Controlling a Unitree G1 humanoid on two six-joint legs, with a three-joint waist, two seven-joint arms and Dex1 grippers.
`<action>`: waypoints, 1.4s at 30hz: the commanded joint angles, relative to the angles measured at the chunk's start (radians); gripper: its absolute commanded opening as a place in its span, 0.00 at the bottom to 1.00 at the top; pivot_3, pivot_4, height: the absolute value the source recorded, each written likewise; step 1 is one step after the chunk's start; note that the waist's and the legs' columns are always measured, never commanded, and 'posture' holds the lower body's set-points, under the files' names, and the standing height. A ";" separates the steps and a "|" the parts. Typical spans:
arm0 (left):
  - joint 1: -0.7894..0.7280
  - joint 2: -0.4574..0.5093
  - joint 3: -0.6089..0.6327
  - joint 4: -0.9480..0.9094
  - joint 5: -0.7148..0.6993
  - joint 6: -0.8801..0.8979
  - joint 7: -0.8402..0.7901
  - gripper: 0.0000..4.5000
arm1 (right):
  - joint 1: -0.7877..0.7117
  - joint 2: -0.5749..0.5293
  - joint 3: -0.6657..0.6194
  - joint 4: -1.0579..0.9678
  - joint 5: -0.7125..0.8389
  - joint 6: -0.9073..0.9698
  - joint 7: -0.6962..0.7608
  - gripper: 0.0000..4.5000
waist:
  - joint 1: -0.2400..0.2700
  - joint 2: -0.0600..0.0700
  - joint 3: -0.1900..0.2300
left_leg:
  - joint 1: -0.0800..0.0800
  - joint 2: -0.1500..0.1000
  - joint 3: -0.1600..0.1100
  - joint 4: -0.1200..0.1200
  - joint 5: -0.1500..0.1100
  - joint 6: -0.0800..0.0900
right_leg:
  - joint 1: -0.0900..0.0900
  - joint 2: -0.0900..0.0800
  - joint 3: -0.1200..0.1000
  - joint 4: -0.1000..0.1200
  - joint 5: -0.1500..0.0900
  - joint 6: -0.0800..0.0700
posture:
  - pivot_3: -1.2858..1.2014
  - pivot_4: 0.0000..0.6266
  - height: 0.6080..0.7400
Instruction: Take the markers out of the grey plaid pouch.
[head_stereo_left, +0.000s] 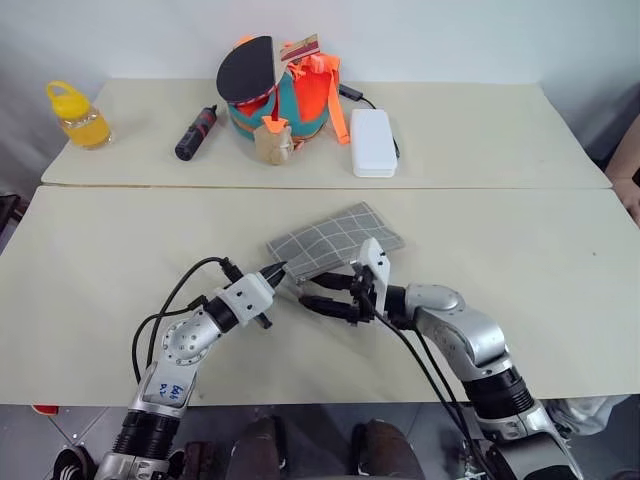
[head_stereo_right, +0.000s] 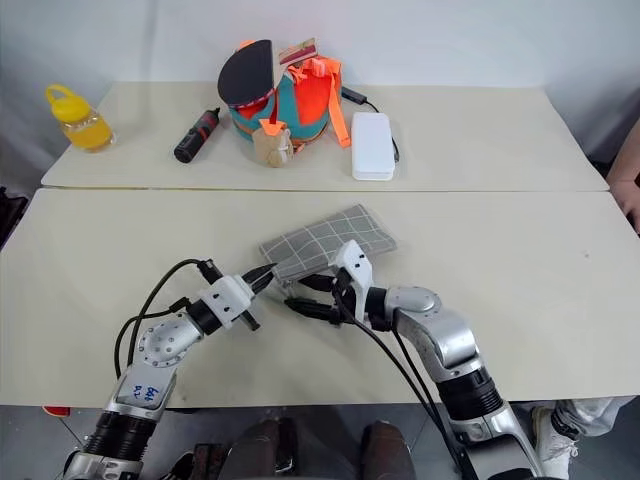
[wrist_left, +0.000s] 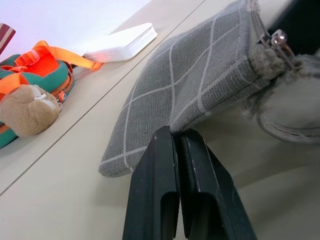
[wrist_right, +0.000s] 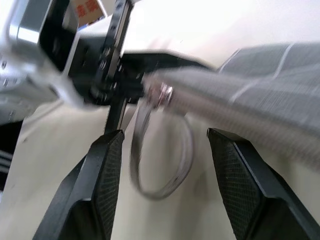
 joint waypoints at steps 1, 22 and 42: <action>0.005 -0.008 -0.032 -0.041 0.022 0.011 0.010 0.00 | -0.014 0.025 -0.004 -0.004 0.017 0.010 -0.008 0.61 | -0.002 0.000 0.000 | 0.000 0.000 0.000 0.000 0.000 0.000 | 0.000 0.000 0.000 0.000 0.000 0.000 | 0.52 0.24 1.00; 0.068 0.147 0.082 -0.028 -0.185 -0.059 -0.138 0.00 | -0.038 -0.160 -0.041 0.118 -0.084 -0.142 0.113 0.01 | -0.011 0.000 0.000 | -0.001 0.001 0.001 -0.001 0.000 -0.001 | -0.002 0.001 0.000 0.001 0.000 0.000 | 0.52 0.24 1.00; 0.085 0.182 0.189 0.040 -0.348 -0.080 -0.224 0.00 | -0.099 -0.287 -0.172 0.201 -0.037 -0.227 0.232 0.44 | -0.007 0.000 0.000 | -0.001 0.001 0.002 -0.001 0.000 -0.001 | -0.002 0.000 0.001 0.000 0.000 0.000 | 0.52 0.24 1.00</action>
